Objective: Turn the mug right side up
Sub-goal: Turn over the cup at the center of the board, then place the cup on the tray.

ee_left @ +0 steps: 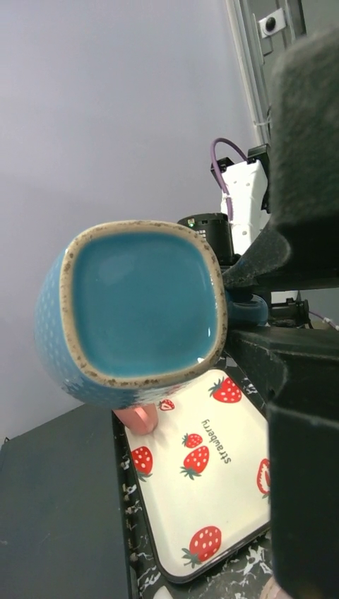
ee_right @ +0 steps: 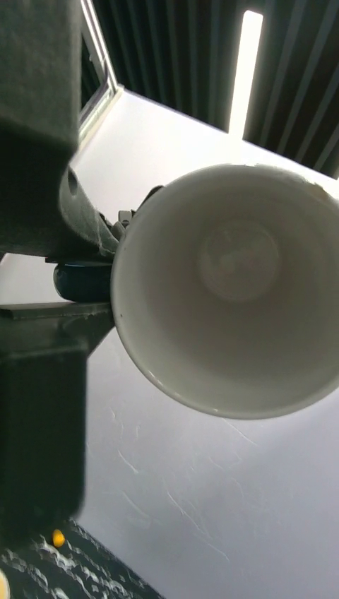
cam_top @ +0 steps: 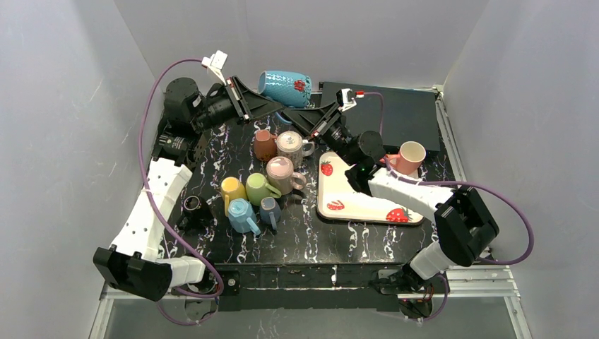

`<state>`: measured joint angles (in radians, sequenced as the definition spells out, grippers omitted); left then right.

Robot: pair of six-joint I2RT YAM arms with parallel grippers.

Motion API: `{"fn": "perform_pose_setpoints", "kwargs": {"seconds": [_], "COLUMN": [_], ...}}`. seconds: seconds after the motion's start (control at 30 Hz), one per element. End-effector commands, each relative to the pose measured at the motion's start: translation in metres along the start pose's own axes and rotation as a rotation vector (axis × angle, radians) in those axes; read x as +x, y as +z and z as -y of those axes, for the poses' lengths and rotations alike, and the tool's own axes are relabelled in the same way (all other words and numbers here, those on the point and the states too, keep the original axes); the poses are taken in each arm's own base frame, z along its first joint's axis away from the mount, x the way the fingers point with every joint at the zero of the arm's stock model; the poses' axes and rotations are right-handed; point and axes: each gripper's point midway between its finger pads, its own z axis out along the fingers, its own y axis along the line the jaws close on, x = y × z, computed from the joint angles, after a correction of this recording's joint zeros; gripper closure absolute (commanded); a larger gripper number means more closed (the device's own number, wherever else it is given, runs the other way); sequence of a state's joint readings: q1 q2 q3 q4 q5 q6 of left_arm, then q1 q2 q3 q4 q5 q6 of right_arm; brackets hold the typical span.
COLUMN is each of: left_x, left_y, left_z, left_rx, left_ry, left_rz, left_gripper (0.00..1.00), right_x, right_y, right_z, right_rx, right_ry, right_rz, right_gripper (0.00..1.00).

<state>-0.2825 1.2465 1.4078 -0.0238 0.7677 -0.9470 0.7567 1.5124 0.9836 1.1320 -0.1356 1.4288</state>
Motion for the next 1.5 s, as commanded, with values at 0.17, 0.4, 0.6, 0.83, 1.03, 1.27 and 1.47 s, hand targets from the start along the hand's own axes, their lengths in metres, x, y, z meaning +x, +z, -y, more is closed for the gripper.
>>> {"fn": "perform_pose_setpoints", "kwargs": {"seconds": [0.17,0.4,0.6,0.83,1.03,1.27,1.47], "left_x": [0.004,0.014,0.027,0.033,0.037,0.052,0.066], "left_y": [-0.016,-0.025,-0.049,-0.073,-0.091,-0.085,-0.080], "left_z": [0.034,-0.001,-0.051,-0.088,-0.120,-0.147,-0.166], "left_rx": [0.109,-0.052,-0.311,-0.502,-0.644,-0.651,-0.649], "left_ry": [0.112,0.172,0.248,0.329,0.357,0.309,0.276], "left_rz": [-0.001,0.019,0.029,0.021,0.041,0.051,0.025], "left_gripper": [1.00,0.28,0.02,0.02,0.02,0.02,0.03], "right_x": [-0.019,-0.041,-0.077,-0.118,-0.119,-0.110,-0.115], "right_y": [0.009,-0.001,-0.044,-0.116,-0.178,-0.254,-0.302], "right_z": [-0.020,-0.020,0.019,0.043,0.067,0.103,0.118], "right_rx": [-0.091,0.090,0.499,0.934,1.139,1.428,1.612], "right_ry": [-0.083,-0.320,-0.594,-0.928,-1.136,-1.051,-0.976], "right_rz": [0.069,0.097,0.103,0.034,-0.175,-0.268,-0.198], "right_gripper": [0.99,0.99,0.99,0.99,0.99,0.99,0.99]}}
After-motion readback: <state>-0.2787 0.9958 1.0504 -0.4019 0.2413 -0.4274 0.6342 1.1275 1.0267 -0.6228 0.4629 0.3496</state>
